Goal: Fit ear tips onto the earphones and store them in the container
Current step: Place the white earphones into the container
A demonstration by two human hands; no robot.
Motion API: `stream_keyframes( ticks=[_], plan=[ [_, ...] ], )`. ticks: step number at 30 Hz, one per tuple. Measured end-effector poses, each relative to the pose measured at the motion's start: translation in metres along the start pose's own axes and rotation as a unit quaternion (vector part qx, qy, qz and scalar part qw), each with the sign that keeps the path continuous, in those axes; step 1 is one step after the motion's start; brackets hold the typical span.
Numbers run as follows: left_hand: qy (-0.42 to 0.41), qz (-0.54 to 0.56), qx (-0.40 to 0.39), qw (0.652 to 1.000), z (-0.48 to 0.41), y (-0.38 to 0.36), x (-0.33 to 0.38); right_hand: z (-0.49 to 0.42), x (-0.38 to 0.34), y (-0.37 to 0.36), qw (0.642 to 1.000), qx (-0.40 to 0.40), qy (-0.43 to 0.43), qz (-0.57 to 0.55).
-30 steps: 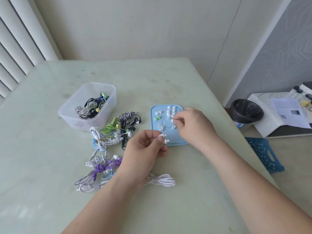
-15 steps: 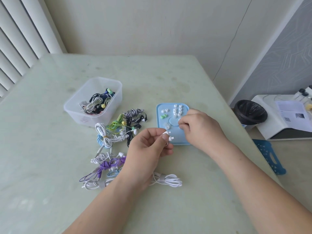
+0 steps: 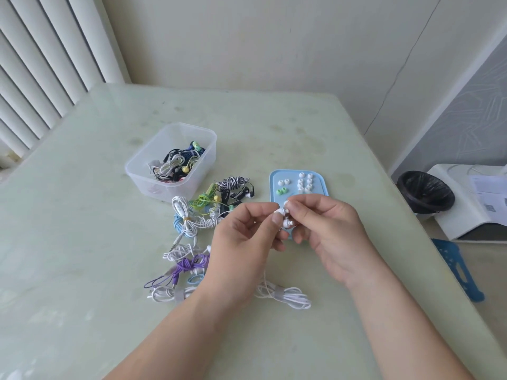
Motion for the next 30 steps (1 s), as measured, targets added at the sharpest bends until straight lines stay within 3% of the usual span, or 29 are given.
stream_keyframes(
  ticks=[8, 21, 30],
  plan=[
    [-0.021, -0.010, -0.003, 1.000, 0.000, -0.001, 0.001, -0.001, 0.005, 0.003, 0.998, -0.046, -0.005, -0.051],
    [-0.024, -0.009, 0.024, 0.999, 0.003, -0.004, 0.006, 0.003, 0.017, -0.001, 0.997, -0.022, 0.065, -0.045],
    [-0.020, -0.016, 0.039, 0.999, 0.002, -0.003, 0.005, 0.005, 0.020, -0.001, 0.997, -0.015, 0.060, -0.035]
  ],
)
Point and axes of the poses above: each hand's wrist, its own z-axis away from the middle knuckle, its own y-axis out of the back of the hand, x = y × z, the point moved 1 cm from there along -z, towards the middle knuckle, and after that the axes turned 6 degrees about x, right-handed, at the moved point
